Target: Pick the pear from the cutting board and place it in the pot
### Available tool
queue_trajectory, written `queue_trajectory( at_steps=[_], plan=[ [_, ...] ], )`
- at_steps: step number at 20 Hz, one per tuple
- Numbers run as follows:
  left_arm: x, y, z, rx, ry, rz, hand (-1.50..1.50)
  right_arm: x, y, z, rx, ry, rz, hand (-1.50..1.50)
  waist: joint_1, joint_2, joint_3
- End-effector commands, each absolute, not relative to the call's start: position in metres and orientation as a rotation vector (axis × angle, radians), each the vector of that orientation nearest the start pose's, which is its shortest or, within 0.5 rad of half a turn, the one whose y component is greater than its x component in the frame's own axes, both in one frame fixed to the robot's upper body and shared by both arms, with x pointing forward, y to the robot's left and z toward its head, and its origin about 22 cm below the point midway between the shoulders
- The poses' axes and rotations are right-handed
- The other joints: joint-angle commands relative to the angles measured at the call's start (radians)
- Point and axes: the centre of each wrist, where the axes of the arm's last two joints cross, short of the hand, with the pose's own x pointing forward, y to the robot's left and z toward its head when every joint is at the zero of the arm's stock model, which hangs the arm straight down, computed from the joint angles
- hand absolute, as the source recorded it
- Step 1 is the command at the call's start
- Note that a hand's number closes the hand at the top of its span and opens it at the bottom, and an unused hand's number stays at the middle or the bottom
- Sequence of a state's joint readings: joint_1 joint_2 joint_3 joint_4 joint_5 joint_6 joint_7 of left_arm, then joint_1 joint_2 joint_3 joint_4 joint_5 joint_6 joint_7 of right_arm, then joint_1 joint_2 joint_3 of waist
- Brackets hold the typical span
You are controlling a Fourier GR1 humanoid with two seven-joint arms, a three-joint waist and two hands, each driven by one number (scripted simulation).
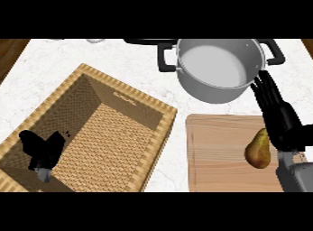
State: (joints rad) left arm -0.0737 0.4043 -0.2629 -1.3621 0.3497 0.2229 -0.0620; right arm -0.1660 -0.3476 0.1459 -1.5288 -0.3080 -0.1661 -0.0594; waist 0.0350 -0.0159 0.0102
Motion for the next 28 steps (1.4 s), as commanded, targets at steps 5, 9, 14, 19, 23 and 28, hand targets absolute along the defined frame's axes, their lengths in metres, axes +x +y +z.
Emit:
queue_trajectory(
  at_steps=[5, 9, 14, 19, 23, 28],
  plan=[
    [0.269, 0.243, 0.041, 0.082, -1.510, -0.030, 0.00, 0.313, -0.260, 0.063, 0.140, -1.583, 0.226, -1.50, -0.021, 0.016, -0.010],
    [0.269, 0.237, 0.043, 0.059, -1.451, -0.001, 0.00, 0.294, -0.328, 0.069, -0.615, -1.670, 0.498, -1.50, -0.061, 0.003, -0.013],
    [0.261, 0.231, 0.049, 0.032, -1.439, 0.016, 0.00, 0.238, -0.312, 0.053, -0.604, -1.907, 0.676, -1.50, -0.075, 0.004, -0.011],
    [0.261, 0.234, 0.063, 0.055, -1.461, 0.026, 0.00, 0.208, -0.337, 0.102, -0.783, -1.671, 0.879, -1.50, -0.077, 0.003, -0.013],
    [0.261, 0.226, 0.056, 0.039, -1.457, 0.011, 0.00, 0.203, -0.317, 0.165, -0.842, -1.537, 0.992, -1.50, -0.070, 0.007, -0.016],
    [0.259, 0.214, 0.063, 0.035, -1.466, -0.011, 0.00, 0.194, -0.293, 0.198, -0.865, -1.296, 1.100, -1.50, -0.042, 0.012, -0.015]
  ],
)
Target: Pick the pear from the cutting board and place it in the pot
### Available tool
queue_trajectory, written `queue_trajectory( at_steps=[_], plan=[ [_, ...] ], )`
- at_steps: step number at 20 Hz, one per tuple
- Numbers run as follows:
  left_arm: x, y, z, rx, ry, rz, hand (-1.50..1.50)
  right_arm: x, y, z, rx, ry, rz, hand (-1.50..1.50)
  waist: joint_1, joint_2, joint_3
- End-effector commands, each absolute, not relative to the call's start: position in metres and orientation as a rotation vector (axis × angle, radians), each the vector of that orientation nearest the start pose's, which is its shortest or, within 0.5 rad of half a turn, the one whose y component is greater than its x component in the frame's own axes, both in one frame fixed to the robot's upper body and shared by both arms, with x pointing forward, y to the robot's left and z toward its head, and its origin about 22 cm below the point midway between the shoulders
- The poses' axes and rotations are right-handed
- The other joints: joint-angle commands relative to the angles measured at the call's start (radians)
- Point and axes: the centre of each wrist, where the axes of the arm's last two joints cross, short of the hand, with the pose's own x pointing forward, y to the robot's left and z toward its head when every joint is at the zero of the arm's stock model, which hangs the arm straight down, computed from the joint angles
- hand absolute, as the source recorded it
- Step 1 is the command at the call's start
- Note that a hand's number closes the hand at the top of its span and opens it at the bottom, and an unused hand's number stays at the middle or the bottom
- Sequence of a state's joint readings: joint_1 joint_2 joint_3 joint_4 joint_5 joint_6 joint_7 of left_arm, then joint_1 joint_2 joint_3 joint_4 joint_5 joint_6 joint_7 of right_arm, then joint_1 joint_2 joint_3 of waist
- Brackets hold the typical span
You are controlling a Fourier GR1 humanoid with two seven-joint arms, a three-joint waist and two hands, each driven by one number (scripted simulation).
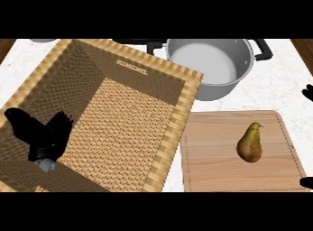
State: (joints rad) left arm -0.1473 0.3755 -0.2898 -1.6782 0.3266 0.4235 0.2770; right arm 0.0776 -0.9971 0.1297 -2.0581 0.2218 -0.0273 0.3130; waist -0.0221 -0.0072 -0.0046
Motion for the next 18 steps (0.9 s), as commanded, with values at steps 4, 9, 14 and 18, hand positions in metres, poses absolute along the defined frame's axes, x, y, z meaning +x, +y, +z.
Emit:
queue_trajectory(
  at_steps=[4, 9, 14, 18],
  plan=[
    [0.258, 0.223, 0.060, 0.015, -1.468, -0.028, 0.00, 0.192, -0.277, 0.211, -0.872, -1.137, 1.099, -1.50, 0.032, 0.008, 0.001],
    [0.267, 0.222, 0.068, -0.006, -1.476, -0.034, 0.00, 0.214, -0.264, 0.186, -0.849, -1.012, 1.067, -1.50, 0.043, 0.012, 0.003],
    [0.262, 0.223, 0.074, 0.016, -1.467, -0.027, 0.00, 0.222, -0.256, 0.180, -0.844, -0.930, 1.041, -1.50, 0.032, 0.008, 0.004],
    [0.266, 0.235, 0.051, 0.004, -1.477, -0.009, 0.00, 0.235, -0.260, 0.176, -0.821, -0.860, 1.084, -1.50, 0.027, 0.009, 0.003]
  ],
)
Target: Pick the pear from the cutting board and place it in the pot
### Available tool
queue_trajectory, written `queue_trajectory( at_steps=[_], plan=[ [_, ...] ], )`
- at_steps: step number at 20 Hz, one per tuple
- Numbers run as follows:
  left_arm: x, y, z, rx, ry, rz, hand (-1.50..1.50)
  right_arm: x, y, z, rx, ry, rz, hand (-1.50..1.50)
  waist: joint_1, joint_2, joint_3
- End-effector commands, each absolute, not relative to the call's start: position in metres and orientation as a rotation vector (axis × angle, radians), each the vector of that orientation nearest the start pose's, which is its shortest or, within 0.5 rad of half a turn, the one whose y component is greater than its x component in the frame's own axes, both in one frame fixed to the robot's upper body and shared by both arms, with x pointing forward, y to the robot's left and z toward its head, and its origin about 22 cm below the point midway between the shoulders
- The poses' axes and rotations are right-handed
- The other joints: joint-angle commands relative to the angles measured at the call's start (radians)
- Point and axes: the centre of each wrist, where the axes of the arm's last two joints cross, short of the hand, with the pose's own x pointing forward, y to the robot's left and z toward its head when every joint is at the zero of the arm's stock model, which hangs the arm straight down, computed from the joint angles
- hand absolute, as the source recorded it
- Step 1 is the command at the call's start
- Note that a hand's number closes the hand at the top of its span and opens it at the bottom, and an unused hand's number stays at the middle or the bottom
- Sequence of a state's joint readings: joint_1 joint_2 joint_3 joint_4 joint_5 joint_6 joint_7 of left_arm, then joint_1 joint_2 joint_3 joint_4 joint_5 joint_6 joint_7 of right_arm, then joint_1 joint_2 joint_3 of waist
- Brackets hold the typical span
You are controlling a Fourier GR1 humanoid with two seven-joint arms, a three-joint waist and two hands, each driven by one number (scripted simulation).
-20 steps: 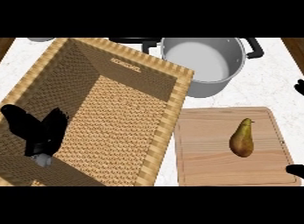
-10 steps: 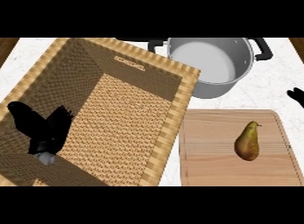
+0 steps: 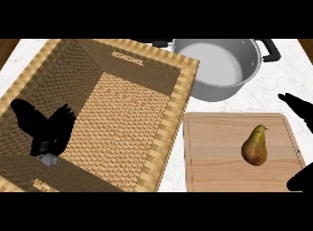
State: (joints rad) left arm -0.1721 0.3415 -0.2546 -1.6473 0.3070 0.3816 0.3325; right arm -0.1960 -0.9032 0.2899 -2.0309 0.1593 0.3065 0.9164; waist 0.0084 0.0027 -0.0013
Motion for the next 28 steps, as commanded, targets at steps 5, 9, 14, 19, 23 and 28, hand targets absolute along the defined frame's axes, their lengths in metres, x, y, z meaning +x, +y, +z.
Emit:
queue_trajectory(
  at_steps=[5, 9, 14, 19, 23, 28],
  plan=[
    [0.269, 0.220, 0.069, 0.016, -1.466, -0.005, 0.00, 0.240, -0.246, 0.157, -0.890, -0.785, 1.106, -1.50, -0.003, -0.002, 0.001],
    [0.265, 0.233, 0.071, 0.006, -1.478, -0.010, 0.00, 0.244, -0.252, 0.146, -0.886, -0.804, 1.081, -1.50, -0.005, -0.003, 0.001],
    [0.280, 0.215, 0.062, 0.032, -1.482, -0.021, 0.00, 0.238, -0.251, 0.140, -0.884, -0.875, 1.069, -1.50, -0.015, -0.002, 0.001],
    [0.256, 0.222, 0.059, 0.024, -1.467, -0.005, 0.00, 0.242, -0.230, 0.128, -0.888, -0.852, 1.042, -1.50, -0.007, -0.003, 0.001],
    [0.260, 0.220, 0.079, 0.015, -1.478, -0.016, 0.00, 0.239, -0.229, 0.112, -0.909, -0.793, 1.025, -1.50, -0.009, -0.003, 0.001],
    [0.264, 0.218, 0.048, 0.027, -1.466, -0.003, 0.00, 0.265, -0.225, 0.106, -0.954, -0.705, 1.027, -1.50, -0.006, -0.001, 0.001]
  ],
)
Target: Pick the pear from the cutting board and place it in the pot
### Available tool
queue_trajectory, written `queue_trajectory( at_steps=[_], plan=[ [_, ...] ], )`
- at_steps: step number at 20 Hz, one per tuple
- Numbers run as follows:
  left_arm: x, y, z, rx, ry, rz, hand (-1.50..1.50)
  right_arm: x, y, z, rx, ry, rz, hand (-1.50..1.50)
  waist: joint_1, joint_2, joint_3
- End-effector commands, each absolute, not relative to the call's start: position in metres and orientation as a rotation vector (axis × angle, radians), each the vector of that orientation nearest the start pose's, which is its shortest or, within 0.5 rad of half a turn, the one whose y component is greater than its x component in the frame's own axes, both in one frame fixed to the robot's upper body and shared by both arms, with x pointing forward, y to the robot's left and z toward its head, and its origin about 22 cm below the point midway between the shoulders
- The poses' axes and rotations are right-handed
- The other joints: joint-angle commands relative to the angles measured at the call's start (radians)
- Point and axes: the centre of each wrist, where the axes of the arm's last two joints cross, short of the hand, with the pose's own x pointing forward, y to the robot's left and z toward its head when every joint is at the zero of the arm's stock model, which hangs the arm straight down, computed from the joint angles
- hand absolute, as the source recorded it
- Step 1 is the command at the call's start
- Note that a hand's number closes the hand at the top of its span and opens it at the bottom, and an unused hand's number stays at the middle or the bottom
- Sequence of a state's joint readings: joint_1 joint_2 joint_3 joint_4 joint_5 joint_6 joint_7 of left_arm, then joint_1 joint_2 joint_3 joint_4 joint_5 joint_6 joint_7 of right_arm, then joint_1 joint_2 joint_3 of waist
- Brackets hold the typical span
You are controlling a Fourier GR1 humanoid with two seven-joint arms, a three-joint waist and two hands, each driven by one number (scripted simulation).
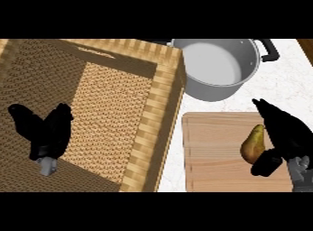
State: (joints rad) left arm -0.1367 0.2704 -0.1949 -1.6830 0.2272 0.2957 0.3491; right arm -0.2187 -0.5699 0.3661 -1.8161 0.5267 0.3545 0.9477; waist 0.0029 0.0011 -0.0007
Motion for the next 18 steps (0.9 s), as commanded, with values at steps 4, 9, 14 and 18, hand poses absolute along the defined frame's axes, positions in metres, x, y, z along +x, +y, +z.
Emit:
queue_trajectory(
  at_steps=[4, 9, 14, 18],
  plan=[
    [0.265, 0.232, 0.073, 0.007, -1.487, -0.025, 0.00, 0.279, -0.230, 0.087, -0.946, -0.680, 1.040, -1.50, 0.006, 0.000, 0.001],
    [0.275, 0.230, 0.072, 0.010, -1.467, -0.012, 0.00, 0.281, -0.224, 0.078, -0.951, -0.629, 1.101, -1.50, -0.001, -0.001, 0.000],
    [0.269, 0.232, 0.066, 0.004, -1.474, -0.004, 0.00, 0.282, -0.231, 0.055, -0.980, -0.541, 1.120, -1.50, -0.002, -0.001, 0.000],
    [0.259, 0.200, 0.056, -0.011, -1.479, -0.019, 0.00, 0.276, -0.231, 0.036, -0.960, -0.524, 1.130, -1.50, -0.002, -0.001, 0.001]
  ],
)
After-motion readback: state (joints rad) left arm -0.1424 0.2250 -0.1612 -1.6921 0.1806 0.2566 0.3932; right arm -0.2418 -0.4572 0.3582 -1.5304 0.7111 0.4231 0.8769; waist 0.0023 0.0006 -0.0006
